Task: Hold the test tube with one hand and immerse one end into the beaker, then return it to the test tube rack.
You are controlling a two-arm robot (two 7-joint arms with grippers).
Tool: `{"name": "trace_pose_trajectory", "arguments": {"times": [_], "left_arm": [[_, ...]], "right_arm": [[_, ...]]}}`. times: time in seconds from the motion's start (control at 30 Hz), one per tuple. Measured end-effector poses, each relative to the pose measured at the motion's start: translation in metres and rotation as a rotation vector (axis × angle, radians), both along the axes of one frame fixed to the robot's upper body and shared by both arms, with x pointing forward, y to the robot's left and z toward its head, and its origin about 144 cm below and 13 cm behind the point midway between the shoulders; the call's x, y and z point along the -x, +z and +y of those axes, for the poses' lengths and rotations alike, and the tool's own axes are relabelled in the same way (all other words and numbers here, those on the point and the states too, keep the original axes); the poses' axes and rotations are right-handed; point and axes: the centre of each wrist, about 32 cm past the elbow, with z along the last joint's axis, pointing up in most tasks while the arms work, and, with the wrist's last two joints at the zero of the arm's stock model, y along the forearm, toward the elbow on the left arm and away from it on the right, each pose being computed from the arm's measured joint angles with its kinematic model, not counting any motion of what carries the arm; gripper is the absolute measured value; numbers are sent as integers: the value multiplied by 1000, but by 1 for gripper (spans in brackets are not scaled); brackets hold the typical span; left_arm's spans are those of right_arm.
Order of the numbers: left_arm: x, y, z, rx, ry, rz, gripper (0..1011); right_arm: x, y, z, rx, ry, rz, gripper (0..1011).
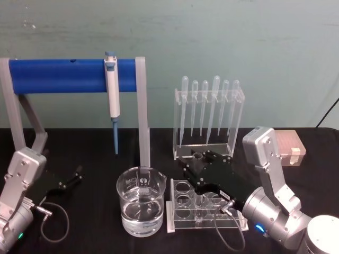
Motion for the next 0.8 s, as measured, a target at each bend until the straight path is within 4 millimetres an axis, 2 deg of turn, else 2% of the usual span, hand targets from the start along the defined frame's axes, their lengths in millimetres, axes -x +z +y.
{"name": "trace_pose_trajectory", "arguments": {"times": [0.13, 0.2, 0.33, 0.43, 0.47, 0.7, 0.8], "left_arm": [[0, 0, 0, 0, 0, 0, 1000], [0, 0, 0, 0, 0, 0, 1000], [0, 0, 0, 0, 0, 0, 1000], [0, 0, 0, 0, 0, 0, 1000], [0, 0, 0, 0, 0, 0, 1000], [0, 0, 0, 0, 0, 0, 1000], [0, 0, 0, 0, 0, 0, 1000]], "right_arm": [[0, 3, 0, -3, -3, -5, 496], [0, 5, -1, -6, -4, -10, 530], [2, 15, -3, -20, -10, -37, 697], [5, 27, -7, -41, -18, -69, 756], [8, 33, -9, -52, -25, -86, 812], [20, 48, -28, -86, -150, -147, 991], [24, 46, -38, -58, -260, -140, 1004]]}}
